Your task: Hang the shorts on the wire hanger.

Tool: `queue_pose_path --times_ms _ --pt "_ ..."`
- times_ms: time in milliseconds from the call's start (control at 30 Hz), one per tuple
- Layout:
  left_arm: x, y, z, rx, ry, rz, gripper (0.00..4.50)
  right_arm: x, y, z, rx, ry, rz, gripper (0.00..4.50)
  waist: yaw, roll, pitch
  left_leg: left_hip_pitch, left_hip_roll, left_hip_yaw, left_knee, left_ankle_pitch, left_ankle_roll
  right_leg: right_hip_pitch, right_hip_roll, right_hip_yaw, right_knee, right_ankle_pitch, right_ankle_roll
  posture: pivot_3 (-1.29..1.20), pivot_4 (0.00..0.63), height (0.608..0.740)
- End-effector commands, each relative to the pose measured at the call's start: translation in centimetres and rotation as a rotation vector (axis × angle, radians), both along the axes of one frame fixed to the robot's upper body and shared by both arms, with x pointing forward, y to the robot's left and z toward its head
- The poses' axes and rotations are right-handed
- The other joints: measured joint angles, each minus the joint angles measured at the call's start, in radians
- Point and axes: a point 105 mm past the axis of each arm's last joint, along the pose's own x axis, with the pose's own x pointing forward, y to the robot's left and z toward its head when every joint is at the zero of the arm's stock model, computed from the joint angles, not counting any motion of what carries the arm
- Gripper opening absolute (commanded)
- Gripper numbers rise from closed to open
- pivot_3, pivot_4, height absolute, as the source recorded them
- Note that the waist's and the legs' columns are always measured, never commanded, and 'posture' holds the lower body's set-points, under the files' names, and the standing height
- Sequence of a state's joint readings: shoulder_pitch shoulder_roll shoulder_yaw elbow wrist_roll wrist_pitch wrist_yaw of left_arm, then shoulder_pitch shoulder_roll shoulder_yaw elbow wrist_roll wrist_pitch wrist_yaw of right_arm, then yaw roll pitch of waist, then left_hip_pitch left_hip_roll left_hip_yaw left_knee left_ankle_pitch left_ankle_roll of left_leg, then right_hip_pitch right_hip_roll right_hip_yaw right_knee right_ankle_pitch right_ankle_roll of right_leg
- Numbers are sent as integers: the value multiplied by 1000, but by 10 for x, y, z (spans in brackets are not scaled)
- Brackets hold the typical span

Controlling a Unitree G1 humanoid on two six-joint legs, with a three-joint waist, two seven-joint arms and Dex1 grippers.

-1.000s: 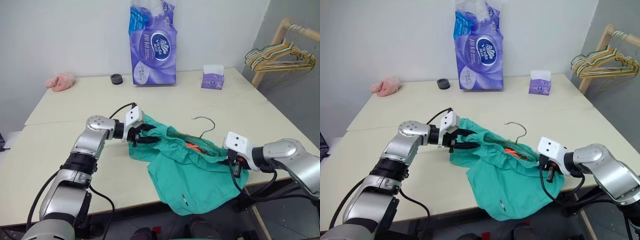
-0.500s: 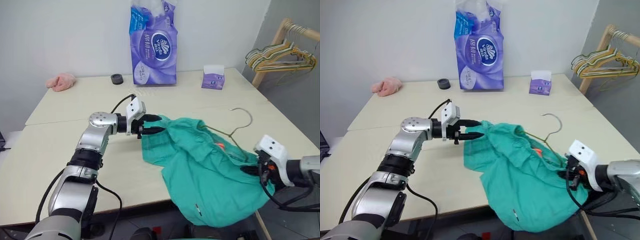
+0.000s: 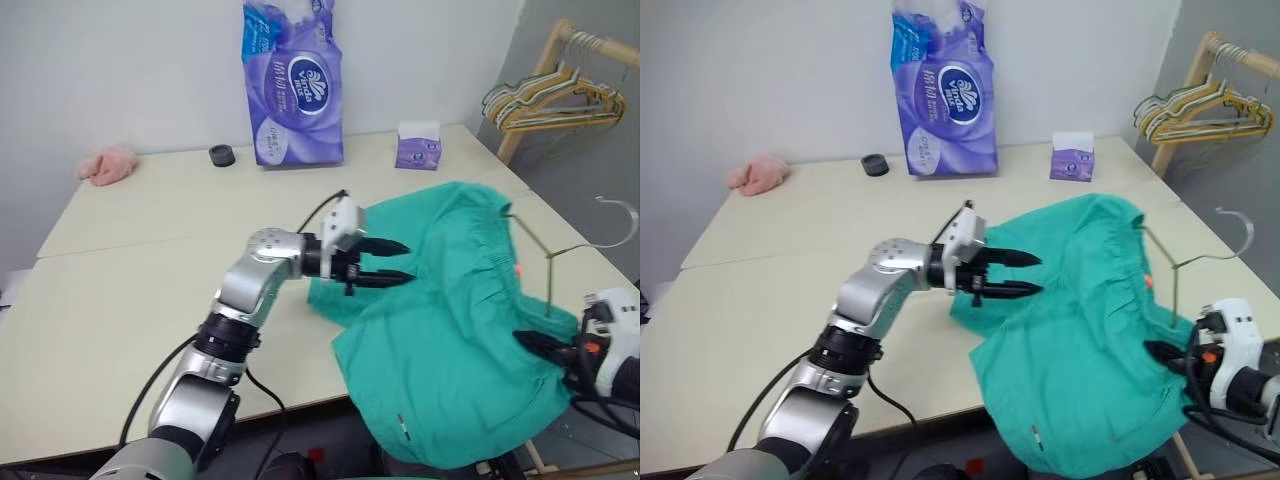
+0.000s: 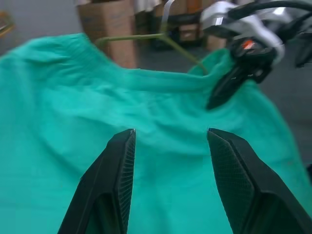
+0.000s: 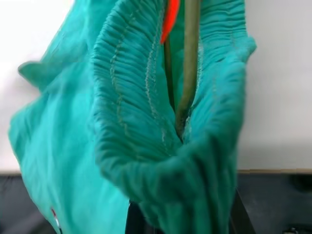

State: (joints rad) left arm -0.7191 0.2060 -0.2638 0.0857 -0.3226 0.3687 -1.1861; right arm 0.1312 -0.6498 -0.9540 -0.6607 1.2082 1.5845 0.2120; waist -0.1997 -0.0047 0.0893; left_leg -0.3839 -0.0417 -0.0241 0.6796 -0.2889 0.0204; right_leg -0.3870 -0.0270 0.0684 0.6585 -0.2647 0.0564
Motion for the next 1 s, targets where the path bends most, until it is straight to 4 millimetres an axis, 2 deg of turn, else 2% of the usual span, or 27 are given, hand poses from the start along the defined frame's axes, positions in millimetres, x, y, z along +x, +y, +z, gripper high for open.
queue_pose_path --times_ms 33,233,367,467,633,800,1000 --pt "-8 -16 26 -61 -68 -39 2446 1 -14 34 49 -62 -154 0 -17 -1 12 0 0 1 0 -1 2 0 1 1 0 -1 2 -457 145 740" --pt "-18 -50 50 -155 -108 -68 2446 17 -52 67 16 -124 -487 0 -86 -3 26 -2 1 7 -2 -3 5 3 9 6 -10 -6 10 -470 153 740" --pt "-25 -71 63 -208 -158 -67 2446 29 -77 93 1 -189 -651 0 -111 -2 31 -3 0 11 -2 -5 8 4 8 8 -15 -5 13 -464 156 740" --pt "-28 -78 67 -224 -172 -71 2446 33 -92 101 10 -188 -731 0 -111 -4 38 -1 -1 17 -2 -6 10 4 8 16 -15 -5 14 -459 159 740" --pt "-33 -91 81 -268 -175 -83 2446 34 -123 117 -27 -130 -823 0 -110 -3 50 1 -1 26 -2 -8 13 4 9 25 -15 -5 16 -439 171 740" --pt "-35 -97 83 -265 -201 -94 2446 36 -148 122 -66 -83 -866 0 -112 -3 57 1 -1 30 -2 -10 17 3 9 30 -18 -5 19 -433 174 740" --pt "-37 -111 100 -294 -239 -127 2446 35 -184 128 -152 -32 -902 0 -110 -3 68 2 -1 35 -2 -10 18 2 9 32 -18 -3 22 -409 180 740"
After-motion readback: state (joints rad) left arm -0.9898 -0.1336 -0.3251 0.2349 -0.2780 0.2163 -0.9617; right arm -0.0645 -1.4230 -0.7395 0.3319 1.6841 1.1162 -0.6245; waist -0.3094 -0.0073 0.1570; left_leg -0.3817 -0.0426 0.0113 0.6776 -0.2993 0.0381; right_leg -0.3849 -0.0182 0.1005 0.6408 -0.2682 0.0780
